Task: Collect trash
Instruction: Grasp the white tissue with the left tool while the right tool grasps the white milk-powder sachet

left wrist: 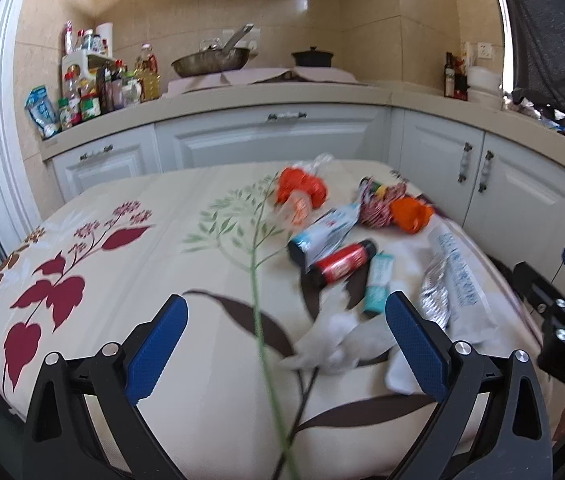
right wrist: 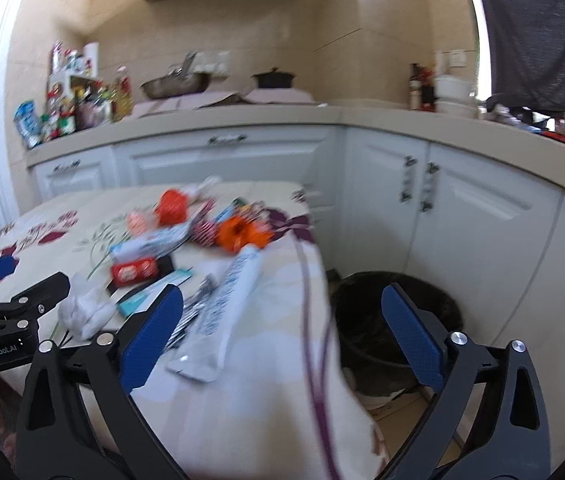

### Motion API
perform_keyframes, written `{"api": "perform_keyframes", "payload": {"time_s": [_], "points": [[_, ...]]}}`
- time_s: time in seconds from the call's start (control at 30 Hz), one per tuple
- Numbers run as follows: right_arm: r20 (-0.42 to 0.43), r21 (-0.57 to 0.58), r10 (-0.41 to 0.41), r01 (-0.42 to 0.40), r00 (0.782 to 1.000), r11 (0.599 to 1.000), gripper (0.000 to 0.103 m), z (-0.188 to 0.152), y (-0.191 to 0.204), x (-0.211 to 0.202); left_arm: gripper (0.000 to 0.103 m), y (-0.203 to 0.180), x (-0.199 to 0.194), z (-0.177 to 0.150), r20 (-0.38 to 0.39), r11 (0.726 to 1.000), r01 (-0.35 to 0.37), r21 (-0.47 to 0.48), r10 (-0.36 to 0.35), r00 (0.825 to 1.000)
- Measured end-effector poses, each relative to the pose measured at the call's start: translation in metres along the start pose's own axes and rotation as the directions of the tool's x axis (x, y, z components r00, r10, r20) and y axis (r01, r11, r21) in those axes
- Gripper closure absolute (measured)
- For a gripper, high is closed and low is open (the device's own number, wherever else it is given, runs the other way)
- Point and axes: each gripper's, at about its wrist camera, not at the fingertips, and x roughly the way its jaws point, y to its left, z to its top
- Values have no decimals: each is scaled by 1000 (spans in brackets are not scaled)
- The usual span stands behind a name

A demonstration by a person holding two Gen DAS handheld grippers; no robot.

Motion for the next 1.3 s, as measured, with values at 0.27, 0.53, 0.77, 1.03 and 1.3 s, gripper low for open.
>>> {"api": "perform_keyframes", "payload": {"time_s": [0.27,0.53,0.77,1.03,1.3], "points": [[-86,-36,59,-63,995,997,29,-18,28,21,7,8,5,-9,-33,1000,5,-11,-5,999],[-146,-38,69,-75,987,996,51,-28,25,32,7,2,9,-13,-40,999,36,6,-36,999],[-146,-26,55,-60,988,998,62,-28,15,34,7,-7,14,-11,-31,998,47,28,-46,998],[-135,-29,38,-42,990,999,39,-27,12,35,8,-13,18,-11,-23,997,56,54,-55,998],[-142,-41,54,-61,988,997,57,-26,12,40,33,-17,27,-13,-56,993,98,64,-95,994]]}}
